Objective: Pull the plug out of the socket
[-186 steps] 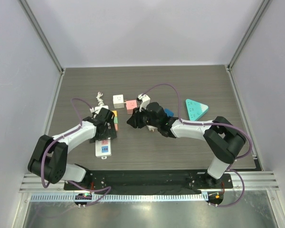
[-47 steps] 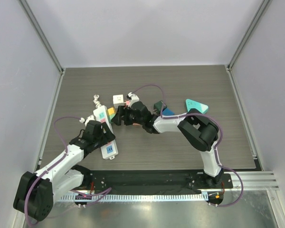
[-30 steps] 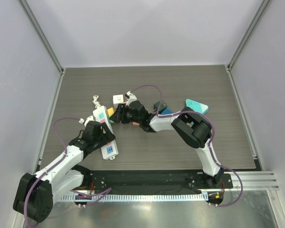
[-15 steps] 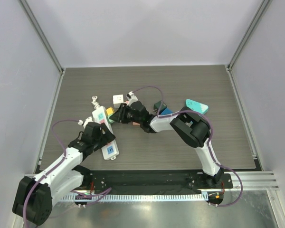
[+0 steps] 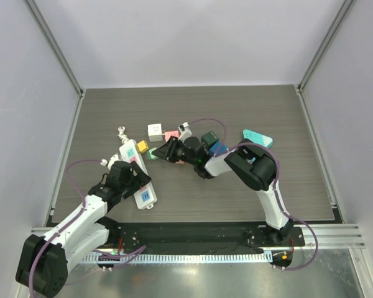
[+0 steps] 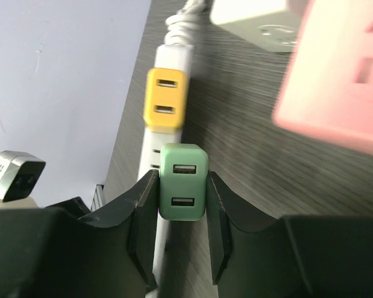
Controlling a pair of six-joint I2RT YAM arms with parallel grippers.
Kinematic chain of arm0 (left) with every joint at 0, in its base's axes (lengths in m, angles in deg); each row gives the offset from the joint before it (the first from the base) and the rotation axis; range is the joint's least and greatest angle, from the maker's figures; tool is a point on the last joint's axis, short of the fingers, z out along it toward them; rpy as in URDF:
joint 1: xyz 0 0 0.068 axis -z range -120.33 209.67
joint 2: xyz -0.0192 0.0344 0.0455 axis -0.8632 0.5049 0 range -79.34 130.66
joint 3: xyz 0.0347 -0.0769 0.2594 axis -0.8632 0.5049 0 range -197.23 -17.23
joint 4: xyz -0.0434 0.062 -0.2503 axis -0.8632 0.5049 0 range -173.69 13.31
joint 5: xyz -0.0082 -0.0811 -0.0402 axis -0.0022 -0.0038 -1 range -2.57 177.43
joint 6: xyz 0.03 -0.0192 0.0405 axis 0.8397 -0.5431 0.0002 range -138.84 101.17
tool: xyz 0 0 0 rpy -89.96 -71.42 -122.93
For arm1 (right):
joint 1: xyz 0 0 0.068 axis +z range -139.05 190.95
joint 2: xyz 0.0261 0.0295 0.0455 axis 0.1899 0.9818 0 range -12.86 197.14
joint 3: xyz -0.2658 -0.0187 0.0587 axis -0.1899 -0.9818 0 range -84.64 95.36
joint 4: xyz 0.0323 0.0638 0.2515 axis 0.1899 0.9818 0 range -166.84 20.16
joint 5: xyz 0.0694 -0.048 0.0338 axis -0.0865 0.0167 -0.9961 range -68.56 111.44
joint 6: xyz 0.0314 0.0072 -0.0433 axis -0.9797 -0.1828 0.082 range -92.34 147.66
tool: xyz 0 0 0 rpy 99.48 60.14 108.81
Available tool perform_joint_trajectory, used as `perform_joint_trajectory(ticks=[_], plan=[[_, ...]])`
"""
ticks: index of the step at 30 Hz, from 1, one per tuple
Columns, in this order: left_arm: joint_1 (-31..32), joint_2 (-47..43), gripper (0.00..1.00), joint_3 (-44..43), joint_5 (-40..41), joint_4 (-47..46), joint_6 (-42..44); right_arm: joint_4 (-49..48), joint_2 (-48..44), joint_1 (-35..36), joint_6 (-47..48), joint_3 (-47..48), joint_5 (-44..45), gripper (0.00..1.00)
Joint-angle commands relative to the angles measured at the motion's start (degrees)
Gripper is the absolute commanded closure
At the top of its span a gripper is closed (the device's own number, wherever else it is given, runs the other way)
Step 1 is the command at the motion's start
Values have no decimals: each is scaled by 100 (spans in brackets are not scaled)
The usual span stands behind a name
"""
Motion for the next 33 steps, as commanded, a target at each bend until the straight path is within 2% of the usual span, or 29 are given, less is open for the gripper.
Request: perform_joint_trajectory(ticks=[1, 10, 15, 21, 26, 30, 33], plan=[[-89, -34, 100, 167, 373, 448, -318, -568, -261, -152, -114, -195, 77, 99], [-97, 1, 100, 202, 303, 334, -309, -824, -586, -257, 0, -669, -46, 99], [-97, 27, 100, 219, 268, 255, -283, -297, -1385, -257, 606, -1091, -64, 99], [-97, 10, 100, 281, 215, 176, -326, 670, -2370, -249, 1529, -1627, 419, 99], [-97, 1, 100, 281, 171, 184, -318, 1117, -2801, -231, 1513, -2040, 1007, 99], [-97, 10, 100, 307, 93, 62, -335, 1128, -3091, -30, 1495, -2558, 1533, 99], [-97, 27, 100, 316, 40, 9, -362, 768, -3311, 173, 1425, -3103, 1763, 99]])
